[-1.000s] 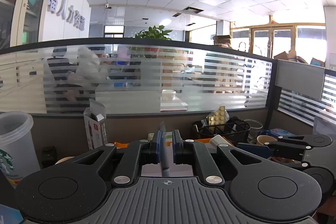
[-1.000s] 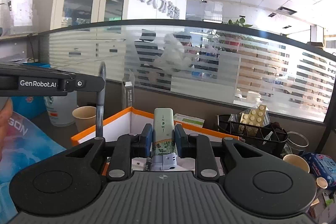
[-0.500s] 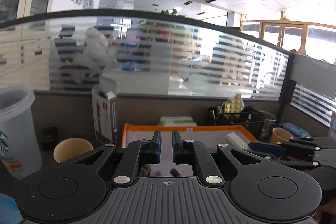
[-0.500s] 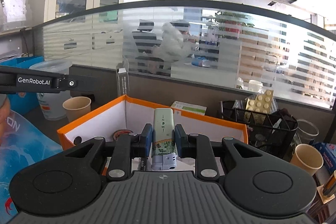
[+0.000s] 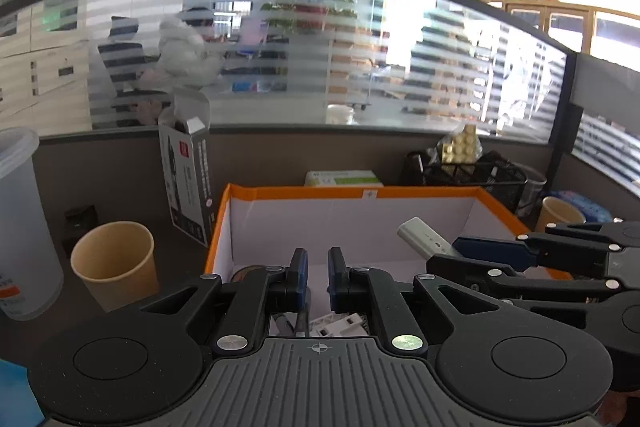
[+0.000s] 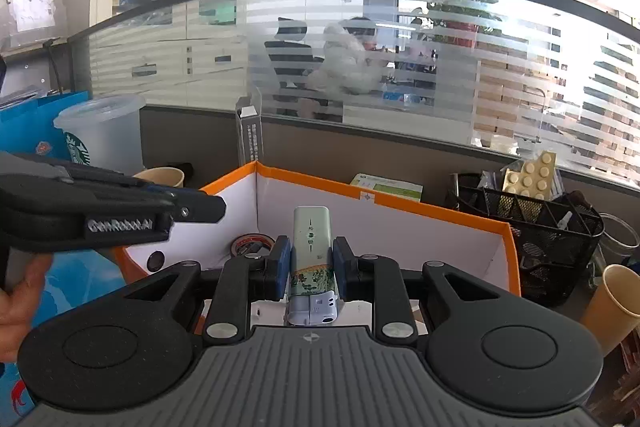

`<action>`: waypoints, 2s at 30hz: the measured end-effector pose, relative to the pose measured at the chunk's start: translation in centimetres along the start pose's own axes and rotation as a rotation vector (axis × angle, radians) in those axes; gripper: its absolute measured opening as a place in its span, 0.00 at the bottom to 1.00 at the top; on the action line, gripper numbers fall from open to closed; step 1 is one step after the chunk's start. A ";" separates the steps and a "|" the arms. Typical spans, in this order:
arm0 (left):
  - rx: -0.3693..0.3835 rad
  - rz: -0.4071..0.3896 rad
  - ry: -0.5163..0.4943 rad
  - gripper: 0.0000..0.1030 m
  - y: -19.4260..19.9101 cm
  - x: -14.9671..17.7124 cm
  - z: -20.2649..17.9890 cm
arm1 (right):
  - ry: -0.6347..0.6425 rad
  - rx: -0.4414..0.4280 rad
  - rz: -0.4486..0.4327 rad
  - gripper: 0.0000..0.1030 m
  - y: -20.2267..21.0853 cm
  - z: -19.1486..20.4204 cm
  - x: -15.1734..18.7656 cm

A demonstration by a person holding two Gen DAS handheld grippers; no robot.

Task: Organize rigid objects
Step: 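Carry the pen and USB drive over the orange box with both tools, then open both tools to drop the pen and USB drive into the box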

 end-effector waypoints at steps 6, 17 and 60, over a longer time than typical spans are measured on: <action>0.008 0.010 -0.008 0.09 -0.1 0.7 -0.3 | -0.039 -0.012 0.069 0.21 -2.5 -1.2 1.1; 0.002 0.018 0.012 0.09 -0.4 1.2 0.2 | -0.015 -0.027 0.110 0.21 -4.9 0.3 1.1; -0.063 -0.073 -0.033 0.87 9.6 3.1 -1.2 | 0.006 0.113 0.032 0.87 2.2 2.6 -0.4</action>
Point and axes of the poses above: each gripper's, at about its wrist camera, not at the fingertips, and y roughly against the way its jaws point, z to its left, x to its underside, the point moved 6 cm from there along -y, roughly the way its jaws point, and after that the axes turned 3 degrees about -y, right-handed, at the moved point
